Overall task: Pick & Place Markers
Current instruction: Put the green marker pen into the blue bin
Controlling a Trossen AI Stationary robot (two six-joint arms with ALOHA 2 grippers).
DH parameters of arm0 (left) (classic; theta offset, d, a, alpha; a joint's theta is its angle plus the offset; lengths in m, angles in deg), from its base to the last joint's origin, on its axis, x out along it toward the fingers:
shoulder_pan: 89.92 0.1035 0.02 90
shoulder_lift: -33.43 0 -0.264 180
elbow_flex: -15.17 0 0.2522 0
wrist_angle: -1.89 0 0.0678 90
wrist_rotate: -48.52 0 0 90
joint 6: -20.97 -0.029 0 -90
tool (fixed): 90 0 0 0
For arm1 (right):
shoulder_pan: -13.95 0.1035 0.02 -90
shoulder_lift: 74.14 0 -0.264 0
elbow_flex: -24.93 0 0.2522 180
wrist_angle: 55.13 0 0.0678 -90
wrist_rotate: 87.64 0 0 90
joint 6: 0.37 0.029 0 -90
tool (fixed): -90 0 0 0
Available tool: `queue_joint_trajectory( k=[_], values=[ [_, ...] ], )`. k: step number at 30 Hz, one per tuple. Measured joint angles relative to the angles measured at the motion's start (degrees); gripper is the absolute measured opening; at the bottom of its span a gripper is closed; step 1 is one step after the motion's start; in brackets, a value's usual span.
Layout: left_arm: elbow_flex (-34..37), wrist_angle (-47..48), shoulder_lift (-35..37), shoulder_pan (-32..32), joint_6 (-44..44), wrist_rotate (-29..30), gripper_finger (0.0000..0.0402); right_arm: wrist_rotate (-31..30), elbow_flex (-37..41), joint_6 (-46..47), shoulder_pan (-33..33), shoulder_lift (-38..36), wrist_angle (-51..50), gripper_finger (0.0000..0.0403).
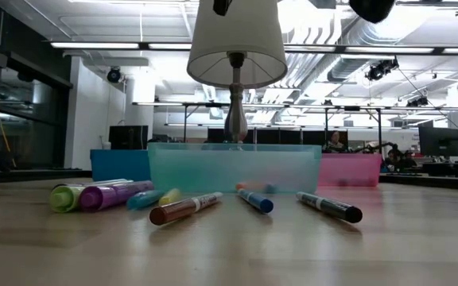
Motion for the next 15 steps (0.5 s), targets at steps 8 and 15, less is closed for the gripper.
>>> queue_joint_trajectory(
  k=[8,15],
  values=[
    [-0.04,16.56,4.99,1.90,-1.57,0.76,0.0035,2.09,0.02,6.11,1.06,-0.38,-10.96,0.0177],
    [-1.54,39.90,7.48,2.41,-4.20,7.60,0.0035,-0.54,0.07,8.69,2.73,0.21,-14.53,0.0177]
  ],
)
